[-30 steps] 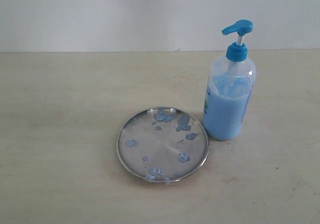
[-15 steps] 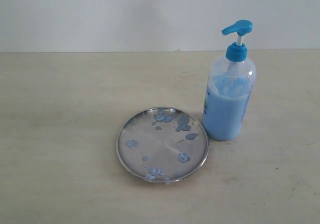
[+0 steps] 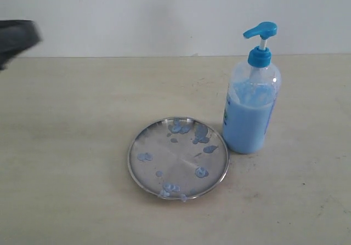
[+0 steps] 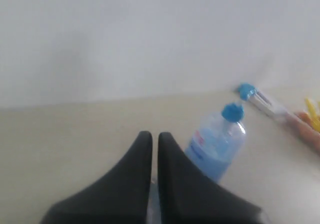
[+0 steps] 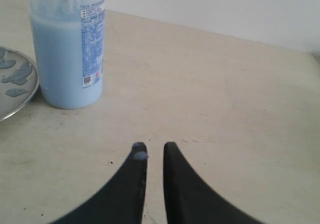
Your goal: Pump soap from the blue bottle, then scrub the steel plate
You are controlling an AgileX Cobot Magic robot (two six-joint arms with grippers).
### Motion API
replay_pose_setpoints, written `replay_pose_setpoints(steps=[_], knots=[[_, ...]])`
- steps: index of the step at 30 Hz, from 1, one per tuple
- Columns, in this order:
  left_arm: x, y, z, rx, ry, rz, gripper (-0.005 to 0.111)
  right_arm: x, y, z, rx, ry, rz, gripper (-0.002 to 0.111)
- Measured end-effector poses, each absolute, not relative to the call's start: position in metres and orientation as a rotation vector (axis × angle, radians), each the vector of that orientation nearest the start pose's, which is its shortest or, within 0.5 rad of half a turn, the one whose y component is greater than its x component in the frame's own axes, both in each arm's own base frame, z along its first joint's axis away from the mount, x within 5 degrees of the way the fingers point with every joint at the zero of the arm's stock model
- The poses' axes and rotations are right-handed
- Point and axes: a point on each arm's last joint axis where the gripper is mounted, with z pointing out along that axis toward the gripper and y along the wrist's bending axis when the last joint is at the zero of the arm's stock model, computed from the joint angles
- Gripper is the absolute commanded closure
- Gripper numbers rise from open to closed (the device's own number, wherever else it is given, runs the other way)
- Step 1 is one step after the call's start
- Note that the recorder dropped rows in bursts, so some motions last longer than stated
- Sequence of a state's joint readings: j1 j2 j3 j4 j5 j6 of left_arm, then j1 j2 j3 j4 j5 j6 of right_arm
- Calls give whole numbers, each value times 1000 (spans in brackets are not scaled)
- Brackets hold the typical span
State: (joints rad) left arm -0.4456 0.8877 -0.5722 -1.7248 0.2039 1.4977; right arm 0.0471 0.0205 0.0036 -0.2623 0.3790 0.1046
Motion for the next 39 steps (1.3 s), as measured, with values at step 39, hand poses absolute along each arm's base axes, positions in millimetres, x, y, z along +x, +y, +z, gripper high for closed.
replay_pose_setpoints(steps=[39], knots=[[329, -316, 184, 1119, 2384, -874, 102, 54, -6, 178, -116, 1873, -159, 106]])
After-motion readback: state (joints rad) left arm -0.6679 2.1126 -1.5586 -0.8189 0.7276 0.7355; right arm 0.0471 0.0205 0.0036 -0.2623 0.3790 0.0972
